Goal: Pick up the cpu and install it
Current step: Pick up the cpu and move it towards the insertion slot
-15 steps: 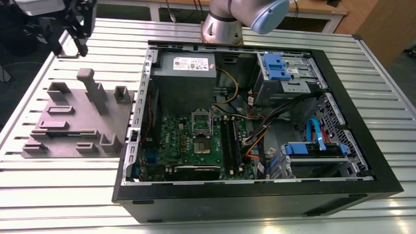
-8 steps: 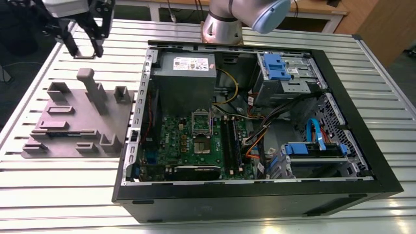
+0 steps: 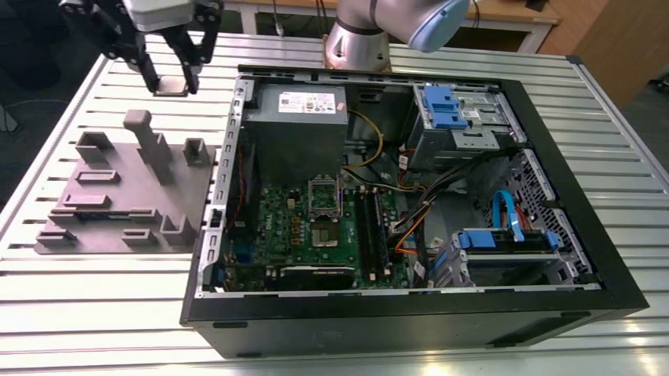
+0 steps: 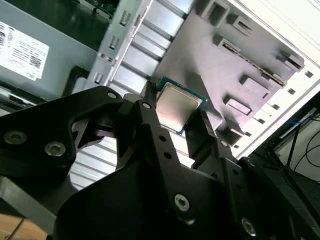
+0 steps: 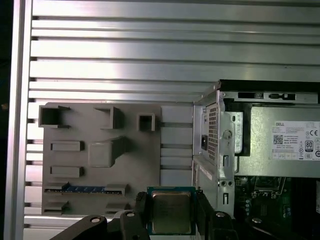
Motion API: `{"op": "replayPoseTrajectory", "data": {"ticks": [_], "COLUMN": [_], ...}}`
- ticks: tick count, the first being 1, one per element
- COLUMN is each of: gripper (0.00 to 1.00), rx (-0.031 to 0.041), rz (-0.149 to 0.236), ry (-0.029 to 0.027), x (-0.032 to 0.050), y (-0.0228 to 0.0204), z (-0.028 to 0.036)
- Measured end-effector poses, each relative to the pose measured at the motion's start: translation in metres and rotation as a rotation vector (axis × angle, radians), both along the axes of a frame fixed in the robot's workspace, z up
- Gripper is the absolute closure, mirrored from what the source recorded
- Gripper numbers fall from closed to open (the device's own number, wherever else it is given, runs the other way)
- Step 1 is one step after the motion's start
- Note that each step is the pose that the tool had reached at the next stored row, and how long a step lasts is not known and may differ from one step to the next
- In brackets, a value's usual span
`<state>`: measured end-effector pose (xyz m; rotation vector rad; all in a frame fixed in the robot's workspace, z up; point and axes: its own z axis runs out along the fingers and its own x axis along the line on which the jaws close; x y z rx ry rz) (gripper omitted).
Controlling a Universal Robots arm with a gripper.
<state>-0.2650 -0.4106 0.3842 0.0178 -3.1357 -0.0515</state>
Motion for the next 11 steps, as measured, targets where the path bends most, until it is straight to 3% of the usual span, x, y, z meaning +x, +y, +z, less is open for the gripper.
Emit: {"op": "replayPoseTrajectory", "data": {"ticks": [11], "gripper": [0.53], "rx": [0.0], "rz": [0.0], "ry": [0.0], "x": [0.05], "y": [0.0], "z": [-0.0007]}}
